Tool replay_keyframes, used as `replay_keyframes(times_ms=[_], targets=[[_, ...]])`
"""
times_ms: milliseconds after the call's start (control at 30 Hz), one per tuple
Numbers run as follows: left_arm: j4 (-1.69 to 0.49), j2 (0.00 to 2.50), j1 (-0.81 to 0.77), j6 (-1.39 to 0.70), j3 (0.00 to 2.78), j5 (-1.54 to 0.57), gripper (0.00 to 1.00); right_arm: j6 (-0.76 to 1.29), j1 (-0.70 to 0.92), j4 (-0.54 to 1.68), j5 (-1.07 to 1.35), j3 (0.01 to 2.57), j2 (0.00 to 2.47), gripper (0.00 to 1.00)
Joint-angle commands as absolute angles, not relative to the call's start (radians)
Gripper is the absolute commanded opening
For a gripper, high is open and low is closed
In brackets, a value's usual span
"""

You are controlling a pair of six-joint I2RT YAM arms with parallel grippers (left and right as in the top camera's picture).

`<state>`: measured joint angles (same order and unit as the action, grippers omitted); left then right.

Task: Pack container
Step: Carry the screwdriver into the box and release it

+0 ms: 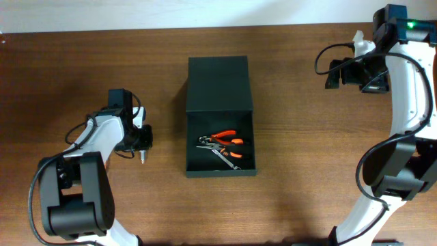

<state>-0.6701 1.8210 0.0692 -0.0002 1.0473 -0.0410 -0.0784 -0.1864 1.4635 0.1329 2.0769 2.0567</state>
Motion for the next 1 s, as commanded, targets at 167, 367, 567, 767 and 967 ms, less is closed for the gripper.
replay_keyframes(times_ms=[167, 367, 567, 767, 967], targets=[[-0.943, 1.734, 0.046, 0.001, 1.328, -0.075, 0.02, -0.073, -0.184, 1.462, 0.146, 2.072, 2.058, 0.99], [-1.079, 1.590, -0.197, 0.190, 1.577, -0.075, 0.02, -0.073, -0.184, 1.462, 0.146, 2.072, 2.058, 0.99], [-1.078, 1.604, -0.518, 0.475, 1.586, -0.075, 0.02, -0.074, -0.184, 1.465, 0.146, 2.072, 2.058, 0.99], [-1.074, 1.769, -0.604, 0.581, 1.552, -0.075, 0.02, -0.089, -0.185, 1.478, 0.146, 2.072, 2.058, 0.99], [-1.063, 2.013, -0.584, 0.581, 1.545, -0.072, 0.02, -0.096, -0.185, 1.489, 0.146, 2.072, 2.058, 0.99]])
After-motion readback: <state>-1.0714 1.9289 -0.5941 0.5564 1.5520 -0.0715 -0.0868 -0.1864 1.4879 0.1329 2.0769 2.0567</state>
